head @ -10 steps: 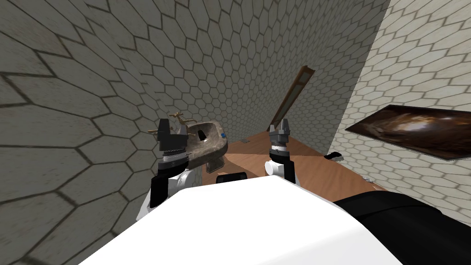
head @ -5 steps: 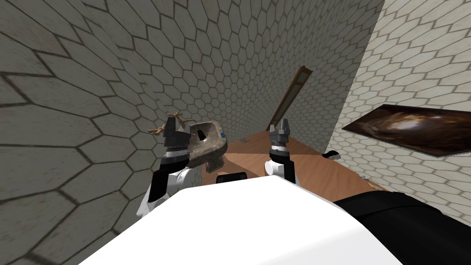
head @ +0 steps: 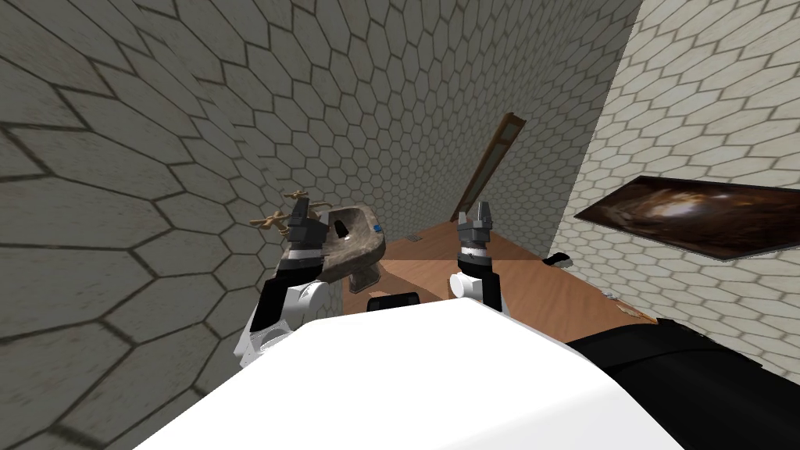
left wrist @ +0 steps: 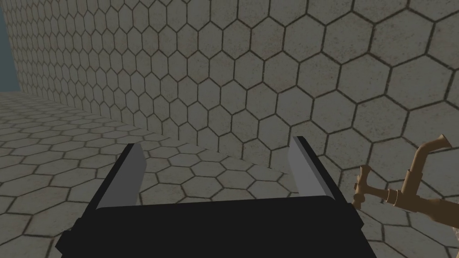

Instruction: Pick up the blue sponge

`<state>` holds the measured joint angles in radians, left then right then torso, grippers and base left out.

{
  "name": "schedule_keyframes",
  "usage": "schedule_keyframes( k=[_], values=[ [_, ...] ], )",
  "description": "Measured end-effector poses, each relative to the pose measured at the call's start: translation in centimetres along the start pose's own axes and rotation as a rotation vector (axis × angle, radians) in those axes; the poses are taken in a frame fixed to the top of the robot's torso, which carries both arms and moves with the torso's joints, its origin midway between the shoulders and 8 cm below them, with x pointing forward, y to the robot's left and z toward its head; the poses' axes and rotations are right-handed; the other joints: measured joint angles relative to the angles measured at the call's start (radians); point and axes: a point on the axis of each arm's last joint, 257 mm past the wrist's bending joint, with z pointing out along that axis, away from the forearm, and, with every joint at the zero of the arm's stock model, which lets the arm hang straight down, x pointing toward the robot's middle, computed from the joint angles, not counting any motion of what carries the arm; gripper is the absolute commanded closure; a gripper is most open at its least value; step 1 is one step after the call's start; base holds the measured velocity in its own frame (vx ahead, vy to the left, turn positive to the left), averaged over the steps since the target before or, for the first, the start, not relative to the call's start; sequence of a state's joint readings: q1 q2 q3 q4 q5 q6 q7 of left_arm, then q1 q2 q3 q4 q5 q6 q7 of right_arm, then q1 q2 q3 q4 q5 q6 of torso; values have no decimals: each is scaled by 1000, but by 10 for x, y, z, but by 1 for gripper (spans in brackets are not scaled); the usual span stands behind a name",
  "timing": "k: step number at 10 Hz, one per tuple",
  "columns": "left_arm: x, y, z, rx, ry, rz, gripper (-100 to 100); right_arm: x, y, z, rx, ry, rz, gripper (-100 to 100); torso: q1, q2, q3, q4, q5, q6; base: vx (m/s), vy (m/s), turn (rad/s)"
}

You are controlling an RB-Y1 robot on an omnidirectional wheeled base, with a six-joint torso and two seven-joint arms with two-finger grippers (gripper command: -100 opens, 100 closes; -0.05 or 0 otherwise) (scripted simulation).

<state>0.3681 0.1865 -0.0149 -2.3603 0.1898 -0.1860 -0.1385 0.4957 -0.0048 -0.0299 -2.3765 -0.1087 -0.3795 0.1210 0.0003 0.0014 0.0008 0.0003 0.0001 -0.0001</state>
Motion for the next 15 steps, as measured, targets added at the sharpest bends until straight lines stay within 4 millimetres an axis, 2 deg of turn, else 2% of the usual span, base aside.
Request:
schedule_keyframes(
  k=[15],
  values=[
    [27, 54, 23, -244, 122, -66, -100, 0, 0, 0, 0, 0, 0, 0, 0, -1, 0, 0, 0, 0, -14, -2, -26]
  ],
)
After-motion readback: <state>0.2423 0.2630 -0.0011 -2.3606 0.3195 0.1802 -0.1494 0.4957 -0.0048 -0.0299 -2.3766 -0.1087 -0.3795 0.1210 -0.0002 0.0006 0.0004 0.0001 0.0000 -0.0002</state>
